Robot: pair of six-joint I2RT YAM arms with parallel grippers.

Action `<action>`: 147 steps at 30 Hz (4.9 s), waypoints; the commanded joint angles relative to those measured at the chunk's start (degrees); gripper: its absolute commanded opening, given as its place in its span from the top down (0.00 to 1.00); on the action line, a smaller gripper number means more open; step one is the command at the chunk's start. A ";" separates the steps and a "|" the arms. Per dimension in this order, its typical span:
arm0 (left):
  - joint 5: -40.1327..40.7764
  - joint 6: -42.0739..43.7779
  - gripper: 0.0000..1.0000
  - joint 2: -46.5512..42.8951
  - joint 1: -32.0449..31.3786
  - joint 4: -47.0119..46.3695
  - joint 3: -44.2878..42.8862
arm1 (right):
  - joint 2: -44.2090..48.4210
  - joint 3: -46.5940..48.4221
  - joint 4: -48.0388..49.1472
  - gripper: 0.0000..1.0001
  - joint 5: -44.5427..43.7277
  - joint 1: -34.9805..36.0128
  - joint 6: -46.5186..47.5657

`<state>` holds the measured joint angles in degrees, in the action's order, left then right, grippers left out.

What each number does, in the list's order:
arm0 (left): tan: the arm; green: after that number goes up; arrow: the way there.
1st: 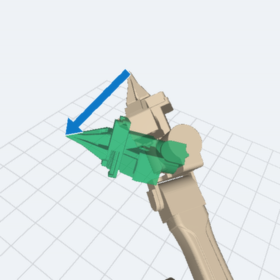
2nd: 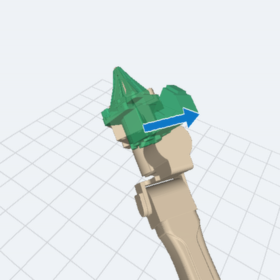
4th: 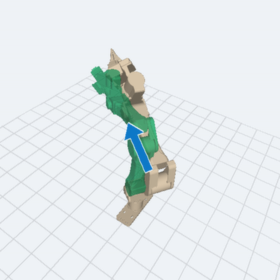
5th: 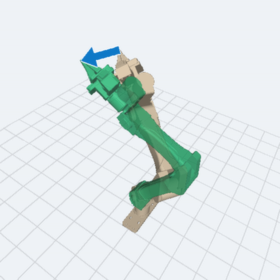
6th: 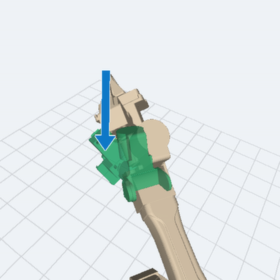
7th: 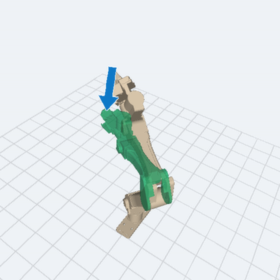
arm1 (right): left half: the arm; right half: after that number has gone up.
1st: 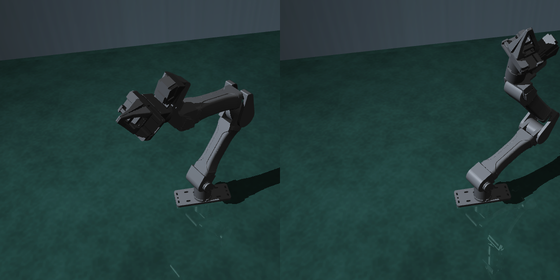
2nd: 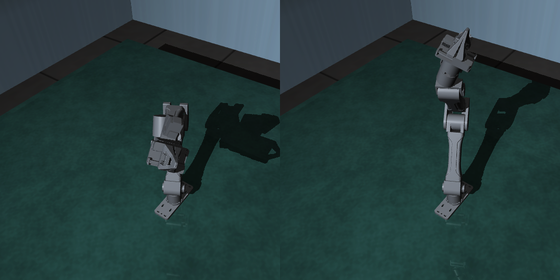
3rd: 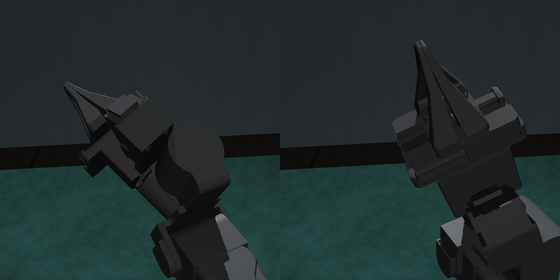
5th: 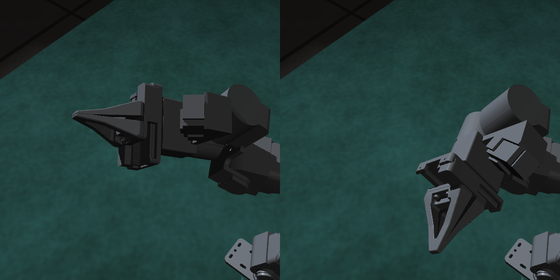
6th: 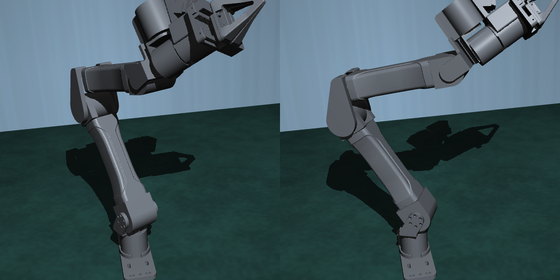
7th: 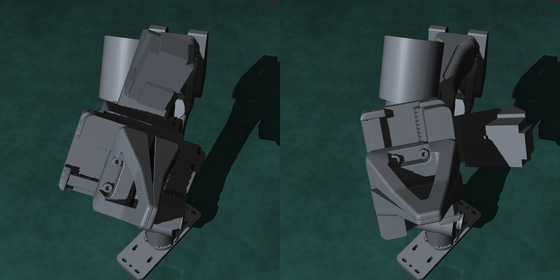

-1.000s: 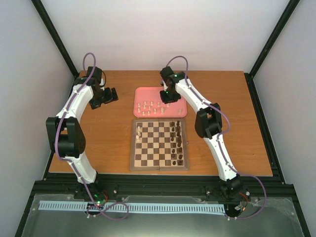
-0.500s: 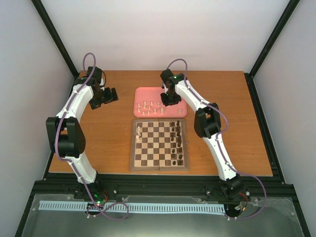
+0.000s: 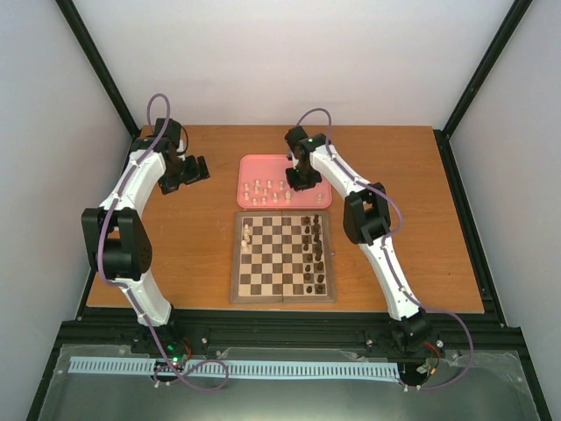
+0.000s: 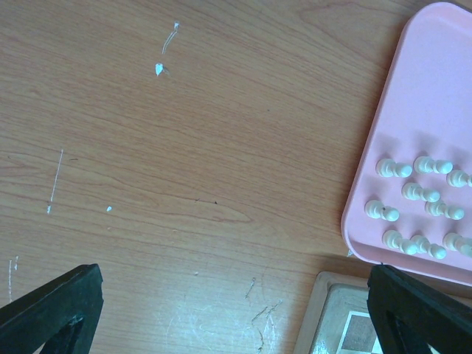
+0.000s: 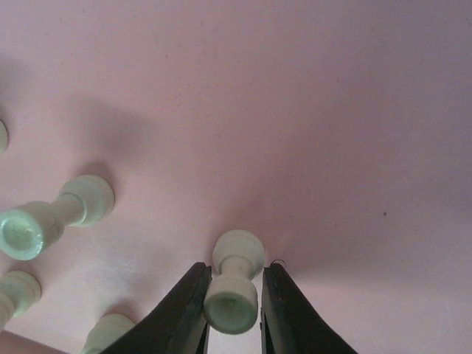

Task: Set up the chess pieces on the board
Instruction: Pick up the chess piece from the storage box, then place the chess piece on the chessboard.

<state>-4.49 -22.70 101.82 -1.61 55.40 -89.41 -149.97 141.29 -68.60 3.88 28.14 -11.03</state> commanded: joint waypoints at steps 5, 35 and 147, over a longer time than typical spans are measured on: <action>0.23 0.30 0.00 -0.13 0.06 1.16 -2.95 | 0.19 1.79 0.66 0.88 -0.08 -0.55 0.14; 0.24 0.36 0.00 -0.38 0.03 0.75 -3.01 | 18.76 -1.50 1.11 0.94 7.04 10.22 1.40; -0.76 0.19 0.00 -1.40 0.05 0.61 -2.69 | 15.06 -1.22 1.97 0.56 -2.77 6.62 -2.18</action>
<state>-5.19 -22.70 101.38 -1.61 55.40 -89.52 -136.90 140.59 -64.40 4.89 38.26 -12.43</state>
